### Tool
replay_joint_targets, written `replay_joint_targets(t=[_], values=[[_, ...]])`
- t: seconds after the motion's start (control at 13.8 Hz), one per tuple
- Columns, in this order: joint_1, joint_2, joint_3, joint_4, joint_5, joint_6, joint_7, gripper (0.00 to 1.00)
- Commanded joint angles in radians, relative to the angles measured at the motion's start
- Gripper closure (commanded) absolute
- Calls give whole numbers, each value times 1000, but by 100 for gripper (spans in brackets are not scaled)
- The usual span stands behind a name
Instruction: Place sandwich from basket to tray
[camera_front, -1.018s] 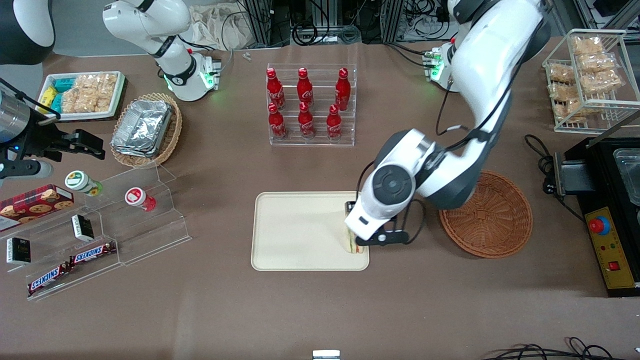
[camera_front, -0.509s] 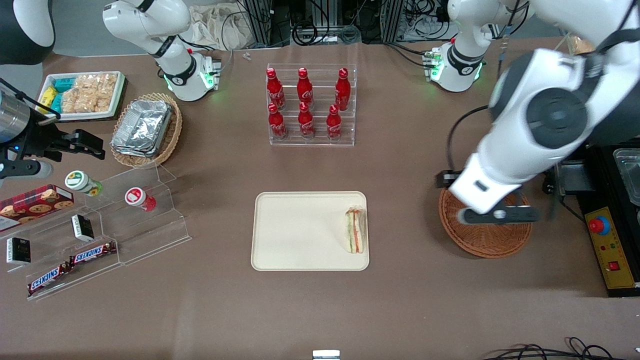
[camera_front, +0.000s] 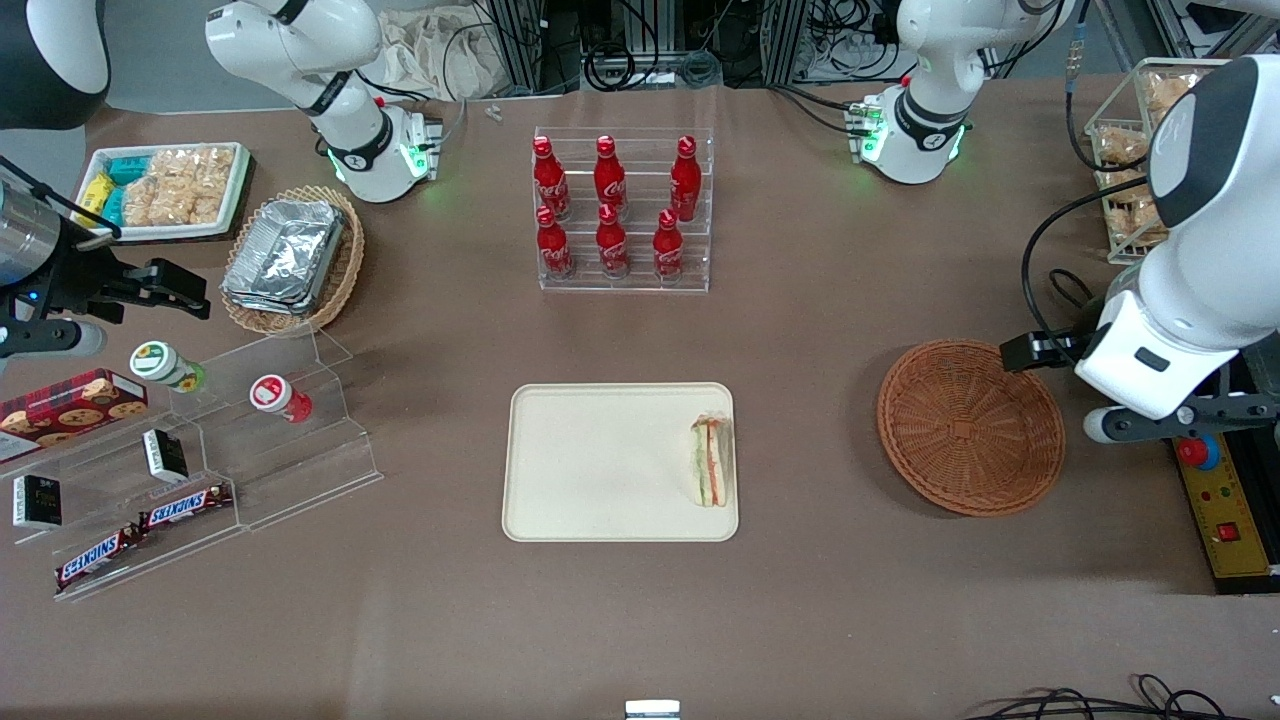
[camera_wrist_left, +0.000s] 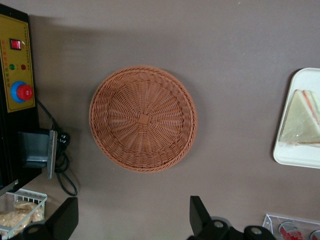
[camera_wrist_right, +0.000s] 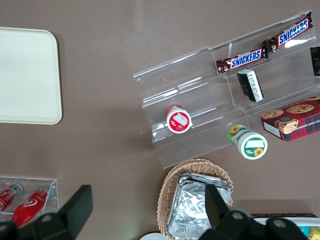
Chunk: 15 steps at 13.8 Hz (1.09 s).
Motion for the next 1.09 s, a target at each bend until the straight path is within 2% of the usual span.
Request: replay_joint_targets(t=[0.0,0.36,0.44,0.65,0.73,1.02], values=[[6,-39,-1,-36,1,-16,36,0],[114,-67,9,-39,-55,-24,171,0],[99,-73,57,-42,-66,-24,200,0],[-97,-108,328,-68,-167,-14,253,0],[-145,-121,393,-86,-182,-7,257,0],[-156,-127,407,-116,-186,15,259,0]])
